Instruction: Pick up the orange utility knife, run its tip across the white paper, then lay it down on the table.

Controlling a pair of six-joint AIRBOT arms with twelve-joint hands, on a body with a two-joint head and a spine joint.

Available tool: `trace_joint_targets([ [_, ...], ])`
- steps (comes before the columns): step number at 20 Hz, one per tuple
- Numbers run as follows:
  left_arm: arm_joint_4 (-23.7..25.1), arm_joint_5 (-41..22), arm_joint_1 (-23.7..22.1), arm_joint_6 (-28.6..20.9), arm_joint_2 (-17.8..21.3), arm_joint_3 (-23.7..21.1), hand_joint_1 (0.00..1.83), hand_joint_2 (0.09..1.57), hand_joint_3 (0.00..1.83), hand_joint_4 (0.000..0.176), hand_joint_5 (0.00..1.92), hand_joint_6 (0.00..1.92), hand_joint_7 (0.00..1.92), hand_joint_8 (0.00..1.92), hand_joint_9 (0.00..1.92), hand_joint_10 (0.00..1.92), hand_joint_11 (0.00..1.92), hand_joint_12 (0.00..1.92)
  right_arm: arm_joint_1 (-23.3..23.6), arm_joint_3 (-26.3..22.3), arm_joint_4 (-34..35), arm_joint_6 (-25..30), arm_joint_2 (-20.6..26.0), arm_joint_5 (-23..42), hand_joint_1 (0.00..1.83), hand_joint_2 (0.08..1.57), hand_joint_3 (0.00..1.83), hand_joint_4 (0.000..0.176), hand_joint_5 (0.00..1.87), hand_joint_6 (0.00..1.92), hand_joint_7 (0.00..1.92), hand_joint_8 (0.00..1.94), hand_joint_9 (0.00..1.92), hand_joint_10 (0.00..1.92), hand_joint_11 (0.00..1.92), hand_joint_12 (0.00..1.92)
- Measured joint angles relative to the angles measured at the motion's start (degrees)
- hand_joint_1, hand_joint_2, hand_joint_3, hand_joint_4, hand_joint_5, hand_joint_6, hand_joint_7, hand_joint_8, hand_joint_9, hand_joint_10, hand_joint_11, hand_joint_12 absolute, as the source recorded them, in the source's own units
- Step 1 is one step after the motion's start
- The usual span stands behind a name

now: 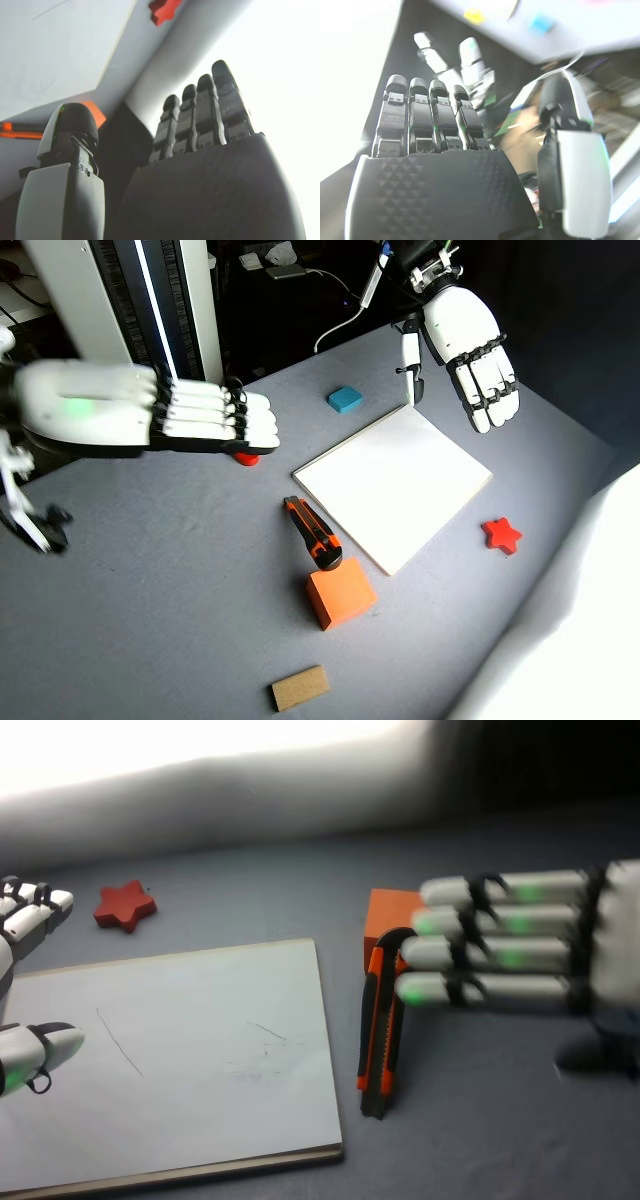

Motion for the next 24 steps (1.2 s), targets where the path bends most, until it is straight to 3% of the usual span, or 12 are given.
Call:
trace_joint_targets([
  [2,-0.2,-0.1,0.0,0.0,-0.1,0.1,0.44,1.26,0.0,0.031,0.0,0.0,0.04,0.0,0.04,0.0,0.0,0.29,5.3,2.6,-6.5,7.2,-3.3,-4.3,1.19,1.06,0.0,0.0,0.0,0.0,0.0,0.0,0.0,0.0,0.0,0.0],
  [4,-0.4,-0.3,-0.4,0.0,-0.6,0.1,0.44,1.26,0.0,0.029,0.0,0.0,0.04,0.0,0.03,0.0,0.0,0.23,8.5,3.7,-14.4,15.2,-5.4,-8.5,1.13,1.07,0.0,0.0,0.0,0.0,0.0,0.0,0.0,0.0,0.0,0.0],
  [5,-0.8,-0.3,-0.9,0.1,-1.1,0.1,0.46,1.26,0.0,0.023,0.0,0.0,0.06,0.0,0.05,0.01,0.0,0.3,9.9,3.7,-19.3,20.9,-6.3,-11.6,1.07,1.1,0.0,0.0,0.0,0.0,0.0,0.0,0.0,0.0,0.0,0.0],
  [6,-0.7,-0.4,-1.5,0.1,-1.8,0.3,0.41,1.28,0.01,0.02,0.0,0.0,0.04,0.0,0.03,0.0,0.0,0.33,10.8,3.7,-23.6,25.9,-7.1,-14.4,1.03,1.12,0.0,0.0,0.0,0.0,0.0,0.0,0.0,0.0,0.0,0.0],
  [8,-0.2,-0.5,-2.2,0.1,-3.0,0.3,0.42,1.28,0.0,0.016,0.0,0.0,0.03,0.0,0.02,0.0,0.0,0.29,12.0,4.8,-30.5,31.6,-8.7,-18.2,1.07,1.1,0.0,0.0,0.0,0.0,0.0,0.0,0.0,0.0,0.0,0.0],
  [10,-0.3,-0.4,-2.4,0.2,-3.6,0.4,0.45,1.27,0.0,0.013,0.01,0.0,0.05,0.0,0.05,0.01,0.0,0.37,12.7,5.5,-34.6,37.3,-9.6,-19.5,1.06,1.1,0.0,0.0,0.0,0.0,0.0,0.0,0.0,0.0,0.0,0.0],
  [14,-0.7,-0.5,-2.7,0.1,-4.0,1.2,0.46,1.29,0.0,0.026,0.0,0.0,0.04,0.0,0.04,0.0,0.0,0.41,12.8,6.4,-40.5,43.1,-12.6,-19.6,1.08,1.09,0.0,0.0,0.0,0.0,0.0,0.0,0.0,0.0,0.0,0.0],
  [22,-2.5,-0.9,-2.6,-0.8,-4.0,2.9,0.45,1.29,0.0,0.023,0.0,0.0,0.05,0.0,0.02,0.0,0.0,0.31,13.0,11.6,-56.8,56.2,-19.8,-21.0,1.13,1.12,0.0,0.0,0.0,0.0,0.0,0.0,0.0,0.0,0.0,0.0],
  [24,-2.5,-0.8,-2.6,-0.9,-4.0,2.8,0.46,1.3,0.0,0.017,0.01,0.0,0.05,0.0,0.04,0.01,0.0,0.38,13.0,12.6,-59.8,58.8,-21.0,-20.8,1.13,1.11,0.0,0.0,0.0,0.0,0.0,0.0,0.0,0.0,0.0,0.0],
])
